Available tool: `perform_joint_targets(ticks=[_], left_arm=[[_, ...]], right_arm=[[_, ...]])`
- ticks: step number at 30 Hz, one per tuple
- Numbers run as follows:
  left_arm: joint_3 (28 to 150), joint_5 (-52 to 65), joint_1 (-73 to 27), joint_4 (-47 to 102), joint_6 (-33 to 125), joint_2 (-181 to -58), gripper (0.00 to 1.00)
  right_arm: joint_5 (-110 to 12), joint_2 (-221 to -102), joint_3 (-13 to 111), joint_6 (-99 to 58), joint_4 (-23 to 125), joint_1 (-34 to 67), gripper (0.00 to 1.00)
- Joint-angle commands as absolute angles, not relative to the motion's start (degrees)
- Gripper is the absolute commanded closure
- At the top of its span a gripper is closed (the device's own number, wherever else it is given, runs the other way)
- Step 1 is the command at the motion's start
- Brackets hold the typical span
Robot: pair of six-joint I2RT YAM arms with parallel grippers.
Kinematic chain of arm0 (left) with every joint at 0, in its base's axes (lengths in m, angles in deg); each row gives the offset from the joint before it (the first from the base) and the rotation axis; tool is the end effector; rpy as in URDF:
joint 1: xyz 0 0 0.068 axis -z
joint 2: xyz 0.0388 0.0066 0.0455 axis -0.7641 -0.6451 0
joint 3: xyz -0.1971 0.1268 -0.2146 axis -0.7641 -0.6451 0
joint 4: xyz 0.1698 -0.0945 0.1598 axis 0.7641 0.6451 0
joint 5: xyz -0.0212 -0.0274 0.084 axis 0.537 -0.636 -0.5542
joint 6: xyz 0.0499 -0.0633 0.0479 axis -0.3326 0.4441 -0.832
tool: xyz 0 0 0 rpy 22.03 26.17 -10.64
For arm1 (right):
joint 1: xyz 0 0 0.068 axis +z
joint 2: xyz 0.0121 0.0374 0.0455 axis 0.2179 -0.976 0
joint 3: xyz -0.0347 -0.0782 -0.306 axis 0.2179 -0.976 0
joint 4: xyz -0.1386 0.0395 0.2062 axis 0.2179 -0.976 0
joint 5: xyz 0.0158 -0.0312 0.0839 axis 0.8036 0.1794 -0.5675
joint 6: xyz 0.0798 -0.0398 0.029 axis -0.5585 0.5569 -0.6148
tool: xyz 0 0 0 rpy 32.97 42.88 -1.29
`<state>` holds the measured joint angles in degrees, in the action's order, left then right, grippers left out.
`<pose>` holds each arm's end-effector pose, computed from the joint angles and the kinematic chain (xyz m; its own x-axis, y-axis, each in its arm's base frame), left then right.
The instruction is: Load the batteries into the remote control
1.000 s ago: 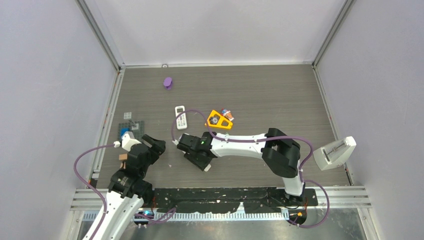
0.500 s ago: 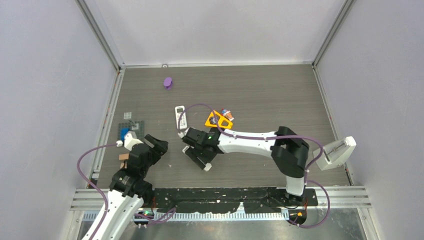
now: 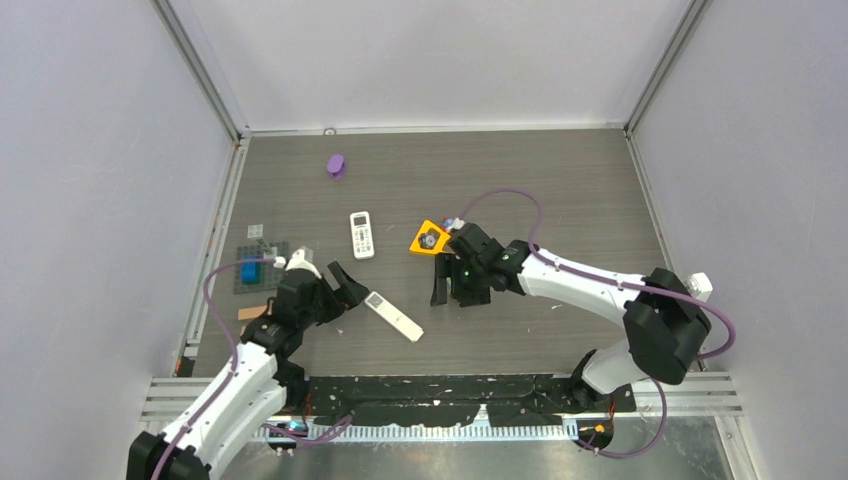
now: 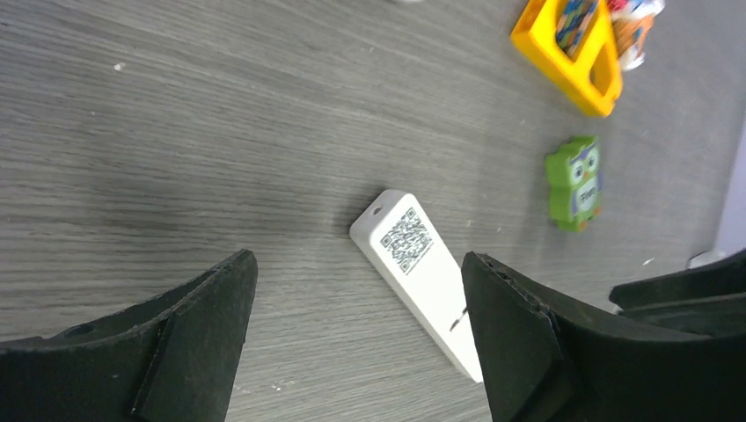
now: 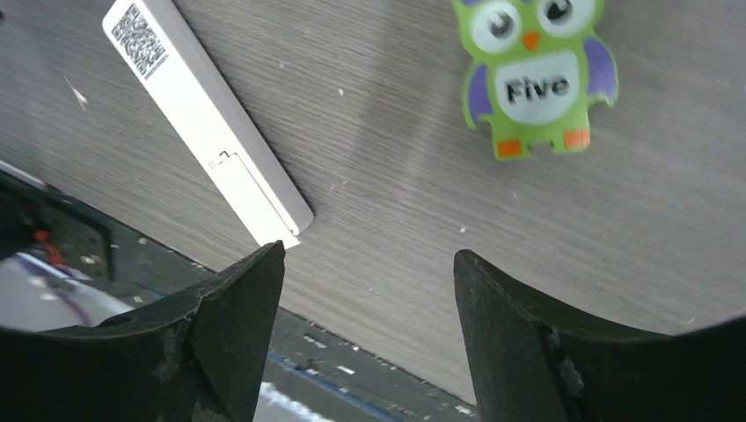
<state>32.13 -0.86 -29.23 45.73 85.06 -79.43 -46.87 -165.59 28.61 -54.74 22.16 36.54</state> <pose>0.1265 -0.0491 0.1745 -0.6372 -0.5846 -0.5022 -0.1994 0.7544 -0.6254 0.1951 0.2371 0.2220 -0.9393 -0.0844 -0.3324 -0.2194 0.8929 0.3933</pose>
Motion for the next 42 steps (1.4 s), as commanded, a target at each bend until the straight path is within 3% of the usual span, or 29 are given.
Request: perform_joint_targets(ticks=[1,5,9,29,42], left_arm=[[33.86,2.80,-29.52,37.94,78.83,-84.04,0.13],[33.03,3.36,-29.52,34.76,77.80,-87.56,0.13],[32.46,5.20,-29.57,30.91,77.38,-91.97,0.13],[31.05,2.01,-29.52,26.24,76.42,-97.93,0.14],[28.81,2.54,-29.52,21.02,74.39,-94.65,0.14]], right_arm=[[-52.43,-160.62,23.93,-73.66,33.09,37.71,0.32],[-51.65,-161.99,23.20,-80.05,33.57,41.04,0.45],[-50.87,-164.28,24.11,-83.52,33.37,43.27,0.47],[-52.44,-173.43,22.93,-94.90,32.87,46.00,0.49],[-50.44,-174.09,21.21,-98.92,33.71,45.70,0.42]])
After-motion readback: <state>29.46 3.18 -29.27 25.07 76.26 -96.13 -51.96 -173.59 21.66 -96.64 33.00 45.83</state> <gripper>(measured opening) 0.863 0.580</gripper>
